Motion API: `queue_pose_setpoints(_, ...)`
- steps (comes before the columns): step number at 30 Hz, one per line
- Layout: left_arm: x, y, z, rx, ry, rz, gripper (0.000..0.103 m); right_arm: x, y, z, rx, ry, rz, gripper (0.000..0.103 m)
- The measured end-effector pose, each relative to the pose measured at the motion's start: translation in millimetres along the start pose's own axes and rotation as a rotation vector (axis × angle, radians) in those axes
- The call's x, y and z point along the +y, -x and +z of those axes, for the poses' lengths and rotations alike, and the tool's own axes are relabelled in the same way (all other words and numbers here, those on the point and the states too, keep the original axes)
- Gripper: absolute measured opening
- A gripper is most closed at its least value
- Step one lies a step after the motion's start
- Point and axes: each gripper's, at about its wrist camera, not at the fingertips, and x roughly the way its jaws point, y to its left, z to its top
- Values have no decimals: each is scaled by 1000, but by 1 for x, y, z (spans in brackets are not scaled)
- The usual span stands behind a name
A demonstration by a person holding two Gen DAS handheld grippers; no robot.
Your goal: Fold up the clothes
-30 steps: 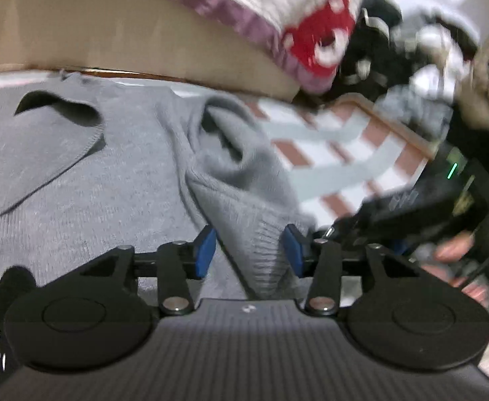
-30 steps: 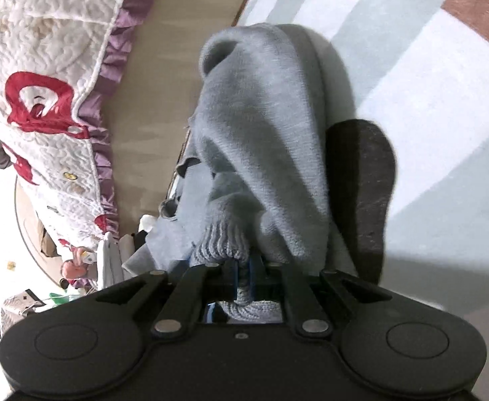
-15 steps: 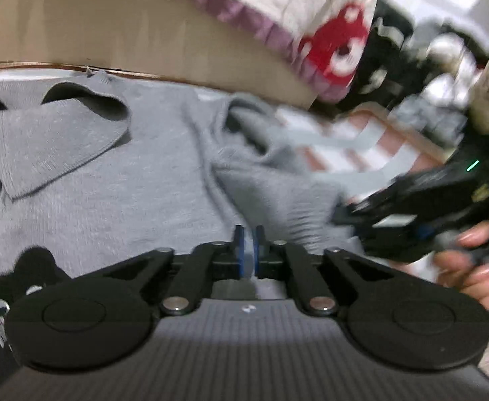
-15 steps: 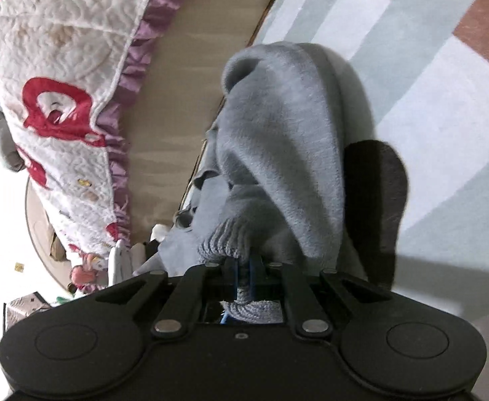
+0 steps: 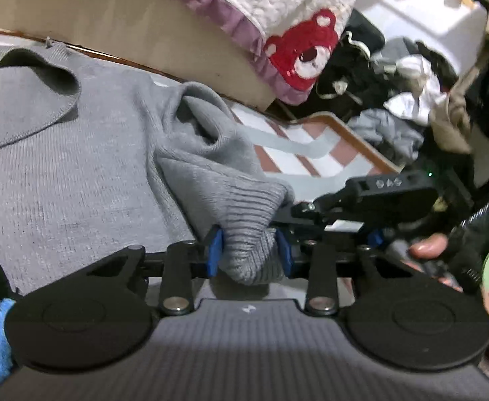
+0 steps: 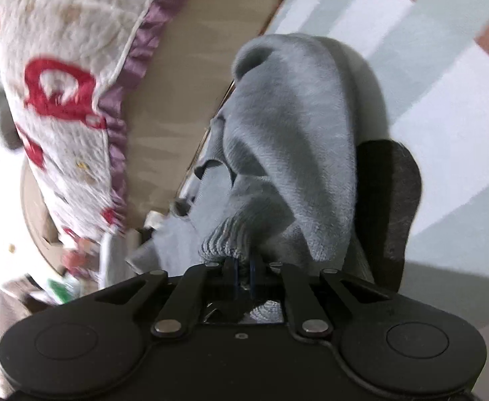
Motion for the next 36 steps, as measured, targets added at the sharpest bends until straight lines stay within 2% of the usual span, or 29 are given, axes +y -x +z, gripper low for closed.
queue_pose_setpoints(4,13,-4,0,-15,124,-68,33,-9,4,2,-7,-51,39,9)
queue_pose_setpoints(5,15,-1,0,-37,151,-69,31,-10,5,2,-6,-60,48,9)
queue_pose_setpoints(6,18,2,1,-58,178,-71,15,-12,5,2,-6,-73,60,9)
queue_pose_setpoints(9,25,11,1,-117,277,-99,12,-24,8,0,-36,-197,138,9)
queue_pose_setpoints(11,26,10,4,-104,311,-56,11,-27,11,-3,-62,-254,160,9)
queue_pose_setpoints(12,20,6,6,-78,259,8,11,-23,13,-4,-71,-241,142,9)
queue_pose_setpoints(14,3,-3,6,-20,99,165,11,0,12,-5,-91,-107,-9,9)
queue_pose_setpoints(15,-6,-8,4,14,38,210,11,13,10,-6,-107,-19,-111,9)
queue_pose_setpoints(17,-12,-13,1,41,17,219,10,44,3,-11,-155,210,-352,7)
queue_pose_setpoints(19,-17,-19,0,50,9,261,10,74,-10,-22,-207,446,-561,5)
queue_pose_setpoints(20,-21,-22,0,48,-26,299,10,86,-17,-28,-224,552,-652,5)
queue_pose_setpoints(24,-28,-24,2,11,-102,376,10,104,-56,-48,-218,900,-918,5)
queue_pose_setpoints(25,-27,-25,5,-6,-99,389,9,105,-62,-50,-213,952,-961,5)
queue_pose_setpoints(26,-25,-25,9,-24,-95,406,6,102,-62,-47,-208,949,-970,4)
queue_pose_setpoints(27,-18,-27,16,-49,-90,464,0,100,-61,-43,-208,935,-978,5)
queue_pose_setpoints(28,-10,-28,23,-71,-84,516,0,99,-57,-39,-218,903,-987,5)
queue_pose_setpoints(30,10,-28,34,-79,-56,507,0,89,-43,-30,-237,843,-1034,6)
queue_pose_setpoints(31,9,-21,36,-85,-48,439,0,82,-32,-25,-247,784,-1016,6)
queue_pose_setpoints(34,4,2,42,-100,-33,237,0,59,9,-8,-278,497,-734,7)
queue_pose_setpoints(36,-22,6,36,-63,-133,121,5,51,26,-1,-308,367,-580,9)
